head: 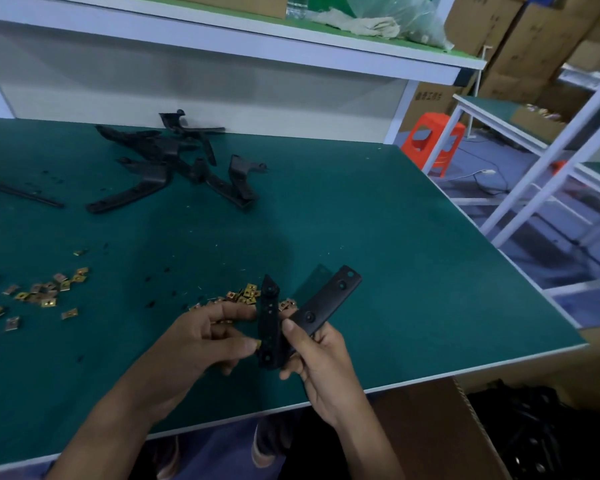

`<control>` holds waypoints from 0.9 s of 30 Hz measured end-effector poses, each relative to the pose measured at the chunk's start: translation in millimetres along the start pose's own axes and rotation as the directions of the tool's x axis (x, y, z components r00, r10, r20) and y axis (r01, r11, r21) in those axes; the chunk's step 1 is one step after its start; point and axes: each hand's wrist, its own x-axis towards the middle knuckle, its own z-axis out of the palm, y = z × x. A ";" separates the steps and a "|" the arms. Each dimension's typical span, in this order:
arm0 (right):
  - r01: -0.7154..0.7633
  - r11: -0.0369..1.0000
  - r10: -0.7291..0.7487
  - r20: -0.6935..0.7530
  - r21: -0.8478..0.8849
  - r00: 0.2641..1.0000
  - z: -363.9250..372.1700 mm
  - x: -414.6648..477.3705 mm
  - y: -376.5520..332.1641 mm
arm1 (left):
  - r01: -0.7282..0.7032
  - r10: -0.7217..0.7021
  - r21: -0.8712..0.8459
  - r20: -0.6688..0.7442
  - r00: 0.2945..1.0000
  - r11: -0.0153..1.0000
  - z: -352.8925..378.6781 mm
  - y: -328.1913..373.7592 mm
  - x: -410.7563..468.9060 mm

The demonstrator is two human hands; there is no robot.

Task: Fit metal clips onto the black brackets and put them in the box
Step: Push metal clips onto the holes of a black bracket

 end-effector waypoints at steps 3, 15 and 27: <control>-0.003 0.999 0.003 0.021 -0.038 1.000 0.7 1.0 -0.9 | 0.009 -0.012 -0.067 -0.039 0.999 0.998 0.6 -3.9 -0.9; 0.001 0.987 -0.005 -0.025 -0.160 1.000 4.1 0.1 3.1 | 0.012 -0.015 -0.046 -0.065 0.998 0.999 -0.1 -8.8 -6.2; 0.010 1.000 -0.010 -0.022 0.027 1.000 1.3 1.6 -1.8 | -0.100 0.101 0.152 -0.003 0.995 0.983 15.7 1.7 0.9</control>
